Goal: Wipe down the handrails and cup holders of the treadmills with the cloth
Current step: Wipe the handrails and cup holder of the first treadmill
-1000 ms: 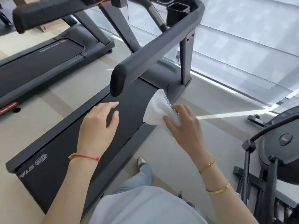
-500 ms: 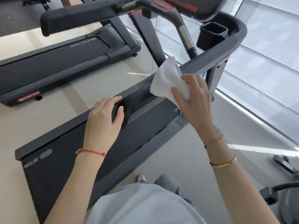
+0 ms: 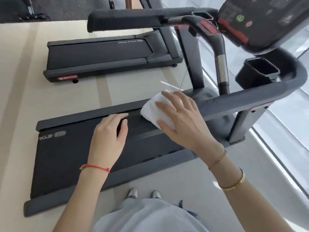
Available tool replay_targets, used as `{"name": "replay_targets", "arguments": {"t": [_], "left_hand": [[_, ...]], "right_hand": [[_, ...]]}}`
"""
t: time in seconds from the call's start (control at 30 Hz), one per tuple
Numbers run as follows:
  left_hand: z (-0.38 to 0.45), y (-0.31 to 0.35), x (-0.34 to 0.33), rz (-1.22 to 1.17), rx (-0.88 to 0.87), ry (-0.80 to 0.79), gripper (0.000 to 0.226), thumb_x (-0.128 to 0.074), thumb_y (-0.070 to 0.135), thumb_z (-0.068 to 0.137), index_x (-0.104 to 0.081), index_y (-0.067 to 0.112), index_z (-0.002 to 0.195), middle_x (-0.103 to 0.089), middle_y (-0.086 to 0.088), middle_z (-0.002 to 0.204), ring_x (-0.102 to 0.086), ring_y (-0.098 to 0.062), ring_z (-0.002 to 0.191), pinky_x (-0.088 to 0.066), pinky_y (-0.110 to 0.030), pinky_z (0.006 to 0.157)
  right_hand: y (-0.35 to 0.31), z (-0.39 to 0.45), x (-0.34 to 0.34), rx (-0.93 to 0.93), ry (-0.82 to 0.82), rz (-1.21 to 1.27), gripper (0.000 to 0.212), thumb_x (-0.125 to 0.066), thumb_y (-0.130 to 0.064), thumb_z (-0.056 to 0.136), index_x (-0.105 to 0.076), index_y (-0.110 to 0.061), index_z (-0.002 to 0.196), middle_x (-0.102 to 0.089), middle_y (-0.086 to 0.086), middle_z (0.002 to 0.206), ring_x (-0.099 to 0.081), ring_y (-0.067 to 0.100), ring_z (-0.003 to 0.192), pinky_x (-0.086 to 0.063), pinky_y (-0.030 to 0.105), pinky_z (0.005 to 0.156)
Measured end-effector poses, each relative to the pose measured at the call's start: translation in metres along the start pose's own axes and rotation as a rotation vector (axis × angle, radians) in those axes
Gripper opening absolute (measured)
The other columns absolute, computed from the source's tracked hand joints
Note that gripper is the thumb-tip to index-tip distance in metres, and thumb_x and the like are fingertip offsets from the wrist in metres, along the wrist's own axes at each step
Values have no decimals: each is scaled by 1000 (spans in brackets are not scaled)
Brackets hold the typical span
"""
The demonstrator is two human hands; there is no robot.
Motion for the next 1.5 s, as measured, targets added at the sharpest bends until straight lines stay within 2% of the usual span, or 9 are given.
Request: {"name": "replay_targets", "arguments": {"t": [0.17,0.4,0.53,0.63,0.73,0.83,1.0,1.23,1.5], "left_hand": [[-7,8,-4,13,60,35,27,-47,14,101,-64,11,122,-67,1,117,-60,-19,110,-45,-36,100],[-11,11,-8,0,122,68,30,-43,18,102,-63,13,125,-65,4,120,-60,-14,112,-45,-34,101],[-10,10,-8,0,121,64,30,-44,17,102,-63,13,124,-65,4,121,-59,-14,114,-45,-32,101],[-9,8,-7,4,106,55,30,-44,19,102,-63,14,124,-65,4,121,-59,-13,114,-46,-33,101],[-7,6,-7,6,90,44,30,-44,20,102,-63,14,124,-66,5,120,-60,-14,112,-47,-35,100],[-6,4,-5,1,91,29,31,-44,22,102,-63,15,124,-65,5,122,-59,-14,114,-47,-36,101],[-6,1,-6,-25,92,25,31,-45,23,102,-63,15,126,-65,5,123,-59,-13,115,-47,-36,101],[-8,1,-5,-29,86,17,32,-44,23,102,-61,14,128,-63,5,125,-58,-11,117,-46,-34,102],[-13,-3,-5,-58,103,42,34,-43,26,103,-58,18,132,-61,8,127,-57,-8,116,-46,-25,100]], "right_hand": [[3,17,-10,157,-76,164,47,-45,-46,98,-54,-15,133,-55,3,134,-47,24,128,-32,32,110],[50,-1,-10,-28,160,154,27,-45,-24,99,-65,-10,89,-62,3,84,-58,29,87,-41,36,96],[34,17,-9,16,17,-93,37,-37,-20,100,-63,-9,75,-66,6,82,-57,33,106,-31,42,109],[7,31,-10,116,-97,-97,28,-38,-12,95,-56,-10,74,-63,9,77,-57,34,88,-39,41,94],[1,30,-14,85,-154,134,22,-35,-13,99,-56,-10,96,-61,5,92,-52,29,90,-38,37,89],[20,15,-8,21,-152,471,30,-41,-12,99,-51,-13,127,-60,0,122,-50,22,115,-31,33,106],[44,5,-10,113,-235,419,43,-42,-31,102,-42,-26,145,-40,-10,152,-36,14,138,-20,31,118],[-12,22,-32,97,83,148,46,-27,-42,104,-63,-18,118,-67,-5,107,-61,23,92,-43,39,88],[25,26,-25,-152,167,99,35,-33,-31,98,-47,-18,68,-50,-1,61,-49,27,61,-38,39,66]]}}
Point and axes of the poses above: each hand's wrist, its own z-axis towards the middle knuckle, its own x-axis out of the back of the hand, y = z × x, the point moved 2 cm from there along z, towards the middle knuckle
